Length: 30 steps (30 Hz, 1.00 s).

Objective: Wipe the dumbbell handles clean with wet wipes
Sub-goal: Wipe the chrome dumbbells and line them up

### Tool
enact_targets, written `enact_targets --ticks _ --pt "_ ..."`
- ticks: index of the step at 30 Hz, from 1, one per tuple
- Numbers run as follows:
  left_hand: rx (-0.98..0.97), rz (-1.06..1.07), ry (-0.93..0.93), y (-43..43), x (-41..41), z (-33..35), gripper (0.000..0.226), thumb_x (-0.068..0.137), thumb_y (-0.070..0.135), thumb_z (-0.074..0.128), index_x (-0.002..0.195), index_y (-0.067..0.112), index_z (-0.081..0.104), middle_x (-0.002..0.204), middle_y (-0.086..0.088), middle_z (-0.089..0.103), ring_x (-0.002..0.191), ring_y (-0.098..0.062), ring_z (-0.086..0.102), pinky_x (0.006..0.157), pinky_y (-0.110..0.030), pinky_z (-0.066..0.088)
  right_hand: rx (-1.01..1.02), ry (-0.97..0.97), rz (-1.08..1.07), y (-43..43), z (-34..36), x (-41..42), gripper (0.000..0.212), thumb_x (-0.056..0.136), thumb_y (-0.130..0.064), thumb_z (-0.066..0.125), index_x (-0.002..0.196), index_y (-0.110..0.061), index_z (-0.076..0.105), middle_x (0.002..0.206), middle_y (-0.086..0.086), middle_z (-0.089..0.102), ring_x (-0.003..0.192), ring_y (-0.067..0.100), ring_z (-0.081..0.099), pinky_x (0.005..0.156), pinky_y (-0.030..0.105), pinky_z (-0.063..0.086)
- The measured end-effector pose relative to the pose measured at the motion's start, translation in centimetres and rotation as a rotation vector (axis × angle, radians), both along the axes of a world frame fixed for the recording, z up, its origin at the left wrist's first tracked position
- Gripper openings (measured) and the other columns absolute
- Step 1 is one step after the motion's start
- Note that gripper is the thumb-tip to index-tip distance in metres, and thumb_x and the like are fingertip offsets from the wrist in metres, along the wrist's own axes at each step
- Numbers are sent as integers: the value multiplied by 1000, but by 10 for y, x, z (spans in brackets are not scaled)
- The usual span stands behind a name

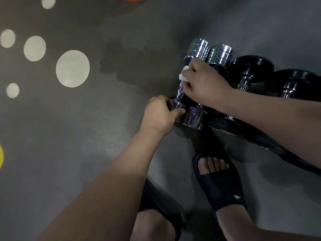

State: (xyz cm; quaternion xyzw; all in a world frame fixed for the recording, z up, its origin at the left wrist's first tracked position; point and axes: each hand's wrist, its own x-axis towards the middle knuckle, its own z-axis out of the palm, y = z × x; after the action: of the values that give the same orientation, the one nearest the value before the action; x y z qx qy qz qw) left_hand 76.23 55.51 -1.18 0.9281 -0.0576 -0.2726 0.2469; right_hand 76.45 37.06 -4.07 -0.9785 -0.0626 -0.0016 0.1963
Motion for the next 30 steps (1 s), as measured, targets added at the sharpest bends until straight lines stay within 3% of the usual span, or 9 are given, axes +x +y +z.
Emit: enact_targets --ticks 3,6,9,12,15,21,23,26,30 --pt "-46 48 -16 5 0 -5 37 78 40 83 98 14 65 101 -6 64 90 -23 60 70 -25 36 80 13 40 -2 1 -4 38 101 -32 42 102 -2 66 98 15 52 82 33 59 70 42 53" --pt "-54 66 -20 12 5 -10 33 80 40 80 98 15 69 98 -5 68 91 -23 64 76 -30 48 123 -12 16 -1 3 1 19 100 -16 51 98 -4 66 100 16 57 85 34 62 73 43 53" --pt "-61 145 -61 18 11 -7 27 84 35 77 102 16 72 101 -5 71 96 -24 65 84 -34 52 118 -15 -124 -3 4 16 15 97 -11 48 98 -6 62 101 15 59 84 31 58 72 39 49" --pt "-45 133 -81 22 15 -2 21 92 29 67 106 15 74 100 -9 73 98 -29 67 82 -34 52 112 12 -165 8 3 34 17 97 -14 46 103 -10 61 103 15 60 90 36 59 75 45 51" --pt "10 22 -9 27 17 -2 22 93 32 65 104 13 68 96 -11 69 90 -31 62 72 -33 45 156 15 -202 24 0 40 19 95 -12 50 103 -6 66 108 19 60 92 39 60 77 39 48" --pt "42 -16 73 27 28 0 23 92 24 69 107 7 67 103 -17 71 100 -36 64 83 -39 49 289 59 191 45 -5 6 20 91 -15 51 95 -13 70 95 9 62 87 29 63 74 38 52" --pt "38 -8 87 27 28 1 20 92 24 69 107 9 67 100 -13 71 99 -34 65 79 -34 47 265 44 121 38 -3 18 20 93 -17 49 97 -14 69 99 10 62 90 32 63 77 41 51" --pt "37 -5 114 27 28 6 8 94 24 66 93 17 61 81 0 60 95 -32 65 70 -27 39 171 0 -183 22 -4 46 19 97 -14 49 105 -6 64 106 21 61 96 40 59 78 42 47" --pt "67 -32 131 28 33 11 10 96 24 64 89 21 58 81 -1 57 97 -32 64 70 -26 36 207 -11 -243 33 -3 41 17 93 -11 52 104 -4 63 104 22 65 94 40 61 77 42 48"
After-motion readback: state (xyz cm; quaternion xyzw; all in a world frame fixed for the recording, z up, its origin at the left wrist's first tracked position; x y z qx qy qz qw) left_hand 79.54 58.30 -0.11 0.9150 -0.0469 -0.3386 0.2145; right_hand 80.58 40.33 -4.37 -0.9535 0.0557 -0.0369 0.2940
